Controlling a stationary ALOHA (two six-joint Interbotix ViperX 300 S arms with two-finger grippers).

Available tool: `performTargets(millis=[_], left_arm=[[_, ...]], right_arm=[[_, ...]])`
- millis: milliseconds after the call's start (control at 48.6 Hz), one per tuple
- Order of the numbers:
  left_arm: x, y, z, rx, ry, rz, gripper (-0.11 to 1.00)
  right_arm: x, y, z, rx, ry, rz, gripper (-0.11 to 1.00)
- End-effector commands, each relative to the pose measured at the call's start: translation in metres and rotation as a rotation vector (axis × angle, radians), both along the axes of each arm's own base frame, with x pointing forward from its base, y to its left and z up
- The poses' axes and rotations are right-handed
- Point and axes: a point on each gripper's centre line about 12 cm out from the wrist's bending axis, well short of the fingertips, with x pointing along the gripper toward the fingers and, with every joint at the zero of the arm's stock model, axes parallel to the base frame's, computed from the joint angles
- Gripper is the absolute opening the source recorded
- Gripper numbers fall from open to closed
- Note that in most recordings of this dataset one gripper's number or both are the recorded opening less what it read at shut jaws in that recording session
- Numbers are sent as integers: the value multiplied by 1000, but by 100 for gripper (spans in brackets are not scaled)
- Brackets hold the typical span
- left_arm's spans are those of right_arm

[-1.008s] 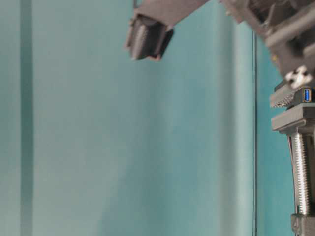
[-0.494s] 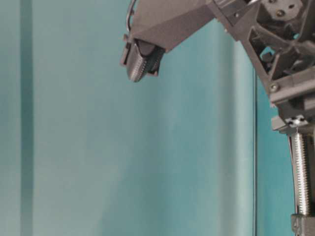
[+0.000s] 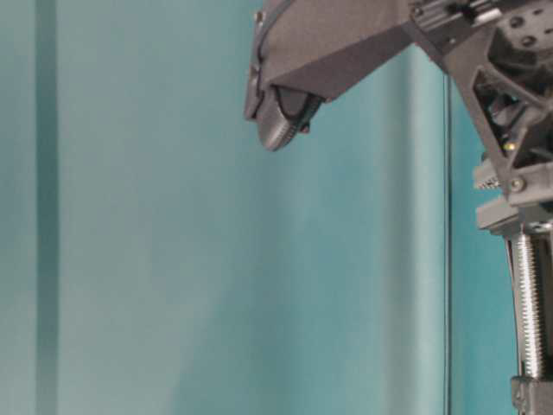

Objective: Insert the USB cable into the fixed female connector.
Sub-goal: 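Carry the USB plug with the right gripper toward the vise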

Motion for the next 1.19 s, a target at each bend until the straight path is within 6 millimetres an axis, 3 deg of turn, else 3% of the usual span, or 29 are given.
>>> performTargets(millis=[0,494,1173], left_arm=[[3,0,4,1,-9,1,98],[3,0,4,1,-9,-1,98],[2,0,3,1,-6,-1,98]], right_arm=[[5,1,12,-11,-27,-25,22],[11,14,2,-86,-24,-69,22],[11,10,1,-136,-38,-80,22]])
